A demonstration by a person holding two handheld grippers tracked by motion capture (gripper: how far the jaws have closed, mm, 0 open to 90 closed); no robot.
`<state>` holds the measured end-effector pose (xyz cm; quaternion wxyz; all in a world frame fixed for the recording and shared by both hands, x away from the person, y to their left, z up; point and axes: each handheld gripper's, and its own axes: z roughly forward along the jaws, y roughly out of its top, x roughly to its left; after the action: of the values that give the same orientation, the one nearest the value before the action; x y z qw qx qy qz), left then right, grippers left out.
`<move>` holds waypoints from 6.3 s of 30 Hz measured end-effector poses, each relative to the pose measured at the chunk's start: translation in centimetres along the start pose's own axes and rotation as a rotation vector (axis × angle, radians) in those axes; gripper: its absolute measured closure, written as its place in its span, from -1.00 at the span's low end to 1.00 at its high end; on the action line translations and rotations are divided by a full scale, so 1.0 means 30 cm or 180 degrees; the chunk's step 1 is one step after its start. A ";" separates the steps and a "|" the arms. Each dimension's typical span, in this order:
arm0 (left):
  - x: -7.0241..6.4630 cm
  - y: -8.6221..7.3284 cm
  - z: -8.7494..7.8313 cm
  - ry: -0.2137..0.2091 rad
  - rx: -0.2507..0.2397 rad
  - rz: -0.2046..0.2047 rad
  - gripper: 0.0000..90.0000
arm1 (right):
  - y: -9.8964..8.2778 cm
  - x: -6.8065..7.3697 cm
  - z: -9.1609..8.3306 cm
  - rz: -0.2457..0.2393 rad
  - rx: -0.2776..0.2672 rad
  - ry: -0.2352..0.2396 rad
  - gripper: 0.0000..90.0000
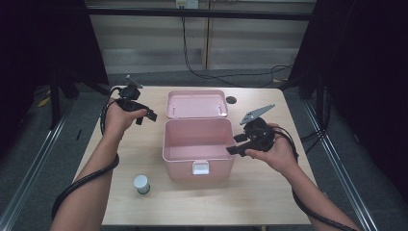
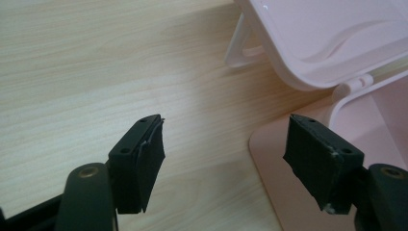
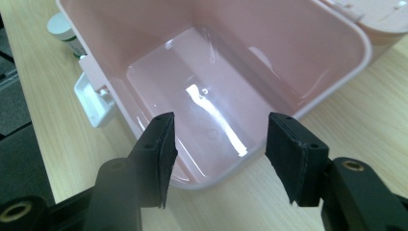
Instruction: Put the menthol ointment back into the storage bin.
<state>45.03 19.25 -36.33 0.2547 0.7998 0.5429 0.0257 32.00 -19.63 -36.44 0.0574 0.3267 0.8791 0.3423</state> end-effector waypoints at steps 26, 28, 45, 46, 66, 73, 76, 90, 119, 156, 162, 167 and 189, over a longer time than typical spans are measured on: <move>0.036 -0.118 -0.045 -0.0030 -0.0001 0.0050 -0.41 | -0.220 -0.148 -0.049 0.0598 -0.0055 -0.0291 -0.35; 0.034 -0.123 -0.047 -0.0034 0.0000 0.0063 -0.41 | -0.233 -0.155 -0.042 0.0635 -0.0050 -0.0309 -0.38; 0.040 -0.188 -0.062 -0.0090 -0.0004 0.0213 -0.44 | -0.352 -0.176 0.079 0.0779 0.0056 -0.0305 -0.52; 0.038 -0.193 -0.062 -0.0086 -0.0001 0.0208 -0.44 | -0.355 -0.174 0.087 0.0776 0.0076 -0.0311 -0.53; 0.044 -0.286 -0.079 -0.0159 0.0063 0.0358 -0.46 | -0.409 -0.172 0.192 0.0772 0.0095 -0.0360 -0.62; 0.039 -0.322 -0.074 -0.0204 0.0078 0.0374 -0.46 | -0.434 -0.158 0.204 0.0631 -0.0108 -0.0488 -0.64; 0.040 -0.337 -0.067 -0.0236 0.0110 0.0422 -0.47 | -0.446 -0.151 0.206 0.0530 -0.0173 -0.0542 -0.64; 0.026 -0.381 -0.064 -0.0280 0.0088 0.0462 -0.47 | -0.467 -0.131 0.219 0.0324 -0.0285 -0.0709 -0.67; -0.052 -0.437 -0.048 -0.0348 0.0250 0.0643 -0.47 | -0.477 -0.134 0.224 0.0307 -0.0397 -0.0737 -0.67; -0.088 -0.478 -0.019 -0.0410 0.0679 0.0841 -0.41 | -0.476 -0.134 0.224 0.0307 -0.0397 -0.0737 -0.67; -0.091 -0.490 0.000 -0.0421 0.0750 0.0832 -0.40 | -0.476 -0.134 0.224 0.0307 -0.0397 -0.0737 -0.67; -0.090 -0.497 0.017 -0.0429 0.0769 0.0825 -0.39 | -0.477 -0.134 0.224 0.0306 -0.0397 -0.0737 -0.67; -0.101 -0.530 0.070 -0.0444 0.0984 0.0905 0.06 | -0.477 -0.134 0.224 0.0307 -0.0397 -0.0737 -0.67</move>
<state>30.84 20.24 -44.35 0.1597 0.8977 0.4032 -0.0775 29.67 -26.19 -51.18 0.1621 0.4017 0.8269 0.3587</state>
